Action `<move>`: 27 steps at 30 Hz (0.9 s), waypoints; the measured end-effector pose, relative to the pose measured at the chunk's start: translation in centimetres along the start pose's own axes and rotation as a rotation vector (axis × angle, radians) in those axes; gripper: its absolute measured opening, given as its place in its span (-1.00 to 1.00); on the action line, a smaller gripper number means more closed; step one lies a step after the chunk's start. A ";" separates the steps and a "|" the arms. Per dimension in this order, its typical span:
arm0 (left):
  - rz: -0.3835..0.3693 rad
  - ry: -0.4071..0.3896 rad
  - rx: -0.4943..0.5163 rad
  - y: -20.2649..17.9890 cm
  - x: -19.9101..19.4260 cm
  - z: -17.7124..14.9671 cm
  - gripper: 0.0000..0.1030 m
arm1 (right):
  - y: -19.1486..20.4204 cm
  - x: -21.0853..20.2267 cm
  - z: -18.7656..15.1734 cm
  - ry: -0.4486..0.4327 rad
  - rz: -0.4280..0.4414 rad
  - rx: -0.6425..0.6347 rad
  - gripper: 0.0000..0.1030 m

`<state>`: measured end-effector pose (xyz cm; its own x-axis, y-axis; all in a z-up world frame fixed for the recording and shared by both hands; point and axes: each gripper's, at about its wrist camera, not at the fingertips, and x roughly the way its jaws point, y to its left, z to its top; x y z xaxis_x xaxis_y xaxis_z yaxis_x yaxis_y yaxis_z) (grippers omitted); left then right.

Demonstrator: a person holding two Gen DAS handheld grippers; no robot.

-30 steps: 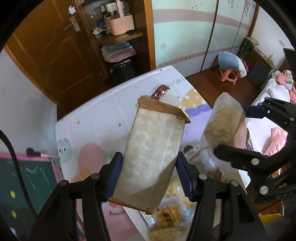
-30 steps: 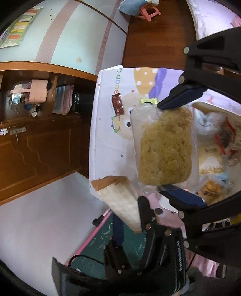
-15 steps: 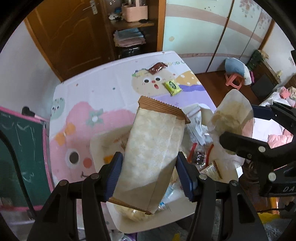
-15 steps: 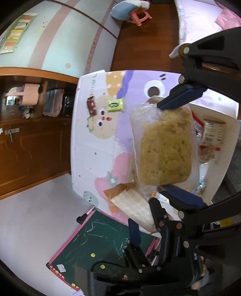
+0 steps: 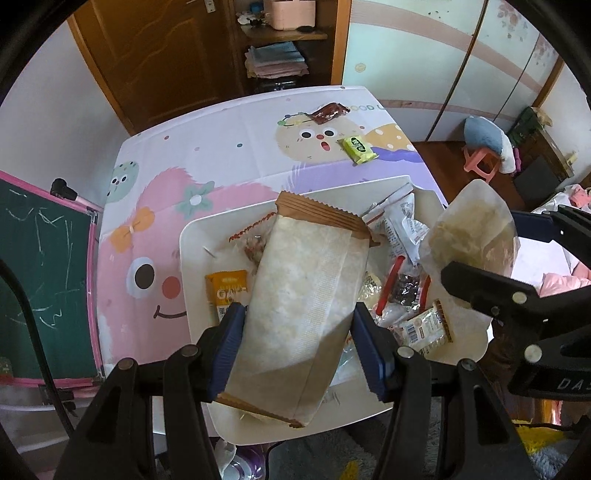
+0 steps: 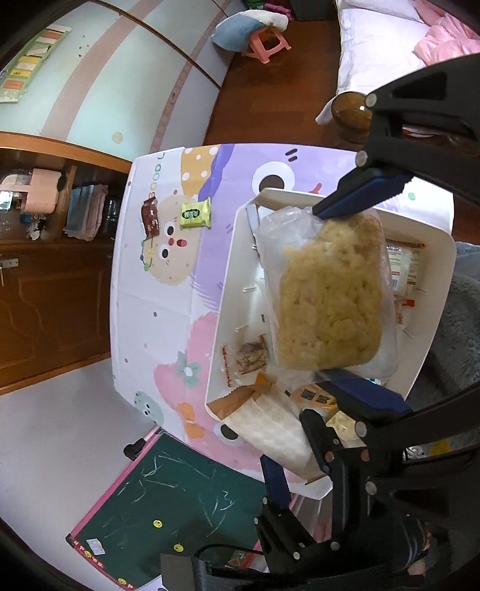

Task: Organize snacks
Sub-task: 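Carry both snacks over the white tray and open both grippers to release them, then move both open grippers from the tray toward the brown packet and green pack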

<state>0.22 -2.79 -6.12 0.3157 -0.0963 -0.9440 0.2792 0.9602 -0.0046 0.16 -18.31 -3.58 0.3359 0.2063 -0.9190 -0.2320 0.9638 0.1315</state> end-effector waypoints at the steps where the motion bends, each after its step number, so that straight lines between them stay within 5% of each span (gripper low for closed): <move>1: 0.003 -0.002 0.000 0.1 -0.1 0.0 0.11 | 0.1 0.1 -0.1 0.003 -0.003 -0.002 0.58; 7: 0.029 -0.020 -0.002 0.3 -0.5 -0.3 0.12 | 0.7 0.2 -0.4 0.014 -0.023 -0.002 0.59; 9: 0.044 -0.032 0.004 0.2 -0.8 -0.4 0.46 | 0.7 0.2 -0.5 0.019 -0.032 0.006 0.59; 14: 0.081 -0.057 -0.016 0.6 -1.5 -0.6 0.76 | 0.2 -0.1 -0.7 0.018 -0.026 0.041 0.60; 21: 0.047 -0.071 -0.036 0.8 -2.2 -1.0 0.77 | 0.0 -1.6 -1.0 -0.042 -0.025 0.053 0.83; 27: 0.058 -0.111 -0.014 -0.1 -3.3 -1.1 0.77 | 0.0 -2.4 -1.1 -0.064 -0.031 0.054 0.84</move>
<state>-1.85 -2.26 -3.41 0.4293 -0.0679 -0.9006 0.2448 0.9686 0.0437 -1.65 -19.00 -1.77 0.3999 0.1851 -0.8977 -0.1715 0.9772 0.1251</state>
